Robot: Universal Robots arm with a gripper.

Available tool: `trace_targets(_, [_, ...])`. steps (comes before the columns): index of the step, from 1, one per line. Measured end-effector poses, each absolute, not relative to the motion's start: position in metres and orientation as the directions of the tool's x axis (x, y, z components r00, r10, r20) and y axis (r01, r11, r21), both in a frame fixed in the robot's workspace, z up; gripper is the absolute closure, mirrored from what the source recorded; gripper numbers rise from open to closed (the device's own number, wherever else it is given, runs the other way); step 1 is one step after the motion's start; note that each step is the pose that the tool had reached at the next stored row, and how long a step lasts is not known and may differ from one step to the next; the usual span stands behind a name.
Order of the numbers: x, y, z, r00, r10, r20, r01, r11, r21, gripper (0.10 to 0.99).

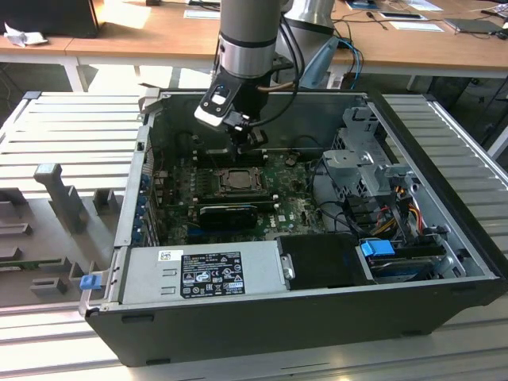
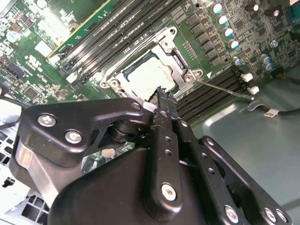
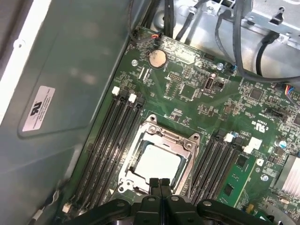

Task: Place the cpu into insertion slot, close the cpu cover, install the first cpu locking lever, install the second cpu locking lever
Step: 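Install the first cpu locking lever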

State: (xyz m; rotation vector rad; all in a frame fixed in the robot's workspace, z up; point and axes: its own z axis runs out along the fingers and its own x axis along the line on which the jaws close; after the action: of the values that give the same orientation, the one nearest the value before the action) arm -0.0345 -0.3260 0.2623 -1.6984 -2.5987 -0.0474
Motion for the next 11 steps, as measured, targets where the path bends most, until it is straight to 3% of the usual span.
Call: trace_targets(11, [-0.0345, -0.3260, 0.2713, -0.447, 0.893, 0.048, 0.894, 0.447, 0.006, 0.980])
